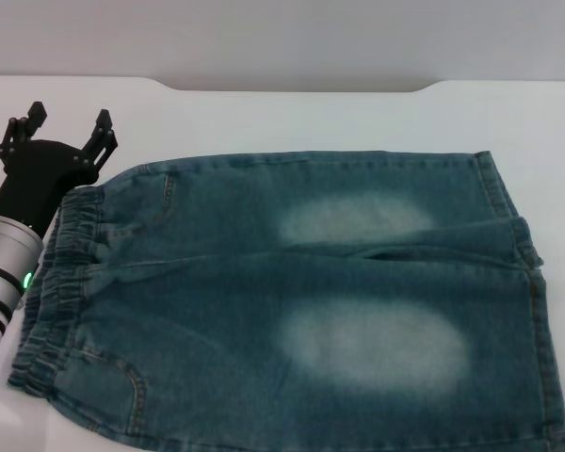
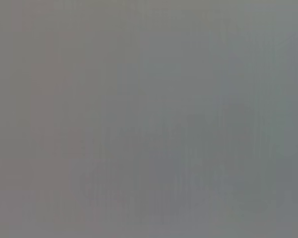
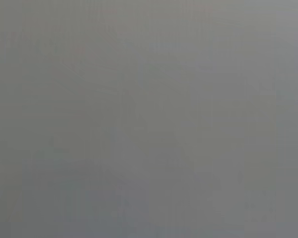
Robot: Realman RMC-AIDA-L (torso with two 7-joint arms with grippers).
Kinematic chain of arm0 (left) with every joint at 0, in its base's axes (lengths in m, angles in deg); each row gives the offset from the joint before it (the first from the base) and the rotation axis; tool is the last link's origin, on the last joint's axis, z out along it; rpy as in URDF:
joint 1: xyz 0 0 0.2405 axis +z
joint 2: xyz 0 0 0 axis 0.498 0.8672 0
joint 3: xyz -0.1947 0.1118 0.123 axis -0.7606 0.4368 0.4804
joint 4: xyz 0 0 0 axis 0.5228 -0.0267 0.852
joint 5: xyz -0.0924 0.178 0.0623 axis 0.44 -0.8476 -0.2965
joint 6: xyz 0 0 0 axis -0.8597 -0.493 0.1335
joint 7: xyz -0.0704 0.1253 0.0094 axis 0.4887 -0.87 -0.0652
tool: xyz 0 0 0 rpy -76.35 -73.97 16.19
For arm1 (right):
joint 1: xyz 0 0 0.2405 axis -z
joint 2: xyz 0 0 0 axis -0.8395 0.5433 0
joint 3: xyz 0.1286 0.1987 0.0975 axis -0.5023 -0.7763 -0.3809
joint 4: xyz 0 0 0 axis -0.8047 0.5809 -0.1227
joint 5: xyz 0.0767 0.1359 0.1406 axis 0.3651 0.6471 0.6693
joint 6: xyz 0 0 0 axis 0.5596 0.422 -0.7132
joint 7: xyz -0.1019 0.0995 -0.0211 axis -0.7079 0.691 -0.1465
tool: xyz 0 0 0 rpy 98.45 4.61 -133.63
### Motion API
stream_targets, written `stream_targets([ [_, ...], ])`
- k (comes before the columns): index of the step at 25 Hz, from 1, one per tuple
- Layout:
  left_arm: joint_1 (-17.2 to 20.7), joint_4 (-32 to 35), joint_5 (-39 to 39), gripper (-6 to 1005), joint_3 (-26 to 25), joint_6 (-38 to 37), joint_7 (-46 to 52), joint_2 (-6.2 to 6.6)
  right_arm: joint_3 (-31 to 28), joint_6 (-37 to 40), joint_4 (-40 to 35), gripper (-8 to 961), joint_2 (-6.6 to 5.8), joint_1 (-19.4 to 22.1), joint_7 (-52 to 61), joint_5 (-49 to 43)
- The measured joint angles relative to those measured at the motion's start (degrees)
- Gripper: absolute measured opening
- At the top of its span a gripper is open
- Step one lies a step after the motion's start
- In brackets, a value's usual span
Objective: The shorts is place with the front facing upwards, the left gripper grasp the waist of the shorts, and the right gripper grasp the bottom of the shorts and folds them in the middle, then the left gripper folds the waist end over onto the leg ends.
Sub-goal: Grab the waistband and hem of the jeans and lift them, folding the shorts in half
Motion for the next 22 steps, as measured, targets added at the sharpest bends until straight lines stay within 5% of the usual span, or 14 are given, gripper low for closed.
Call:
stream_targets([
  [10,1.2,-0.5,-0.2,847,0.4,0.0,0.0,0.09,0.0,0.1,0.8,579,-0.02,0.8,0.0,-0.1],
  [15,1.9,-3.2,-1.6,847,0.5,0.5,0.0,0.82,-0.3,0.2,3.8,579,-1.16,0.9,0.0,-0.1],
  [18,2.4,-7.2,-3.6,847,-0.8,3.3,0.0,1.78,-0.4,-1.0,8.1,578,-3.86,0.7,0.0,-0.1],
  [21,2.7,-13.1,-7.3,847,-3.0,10.7,0.0,3.22,-1.2,-5.9,15.8,573,-8.93,0.1,0.0,0.1],
  [22,2.9,-16.4,-9.7,847,-4.5,15.0,0.0,3.81,-2.1,-8.7,19.4,571,-11.59,-0.2,-0.2,0.2],
])
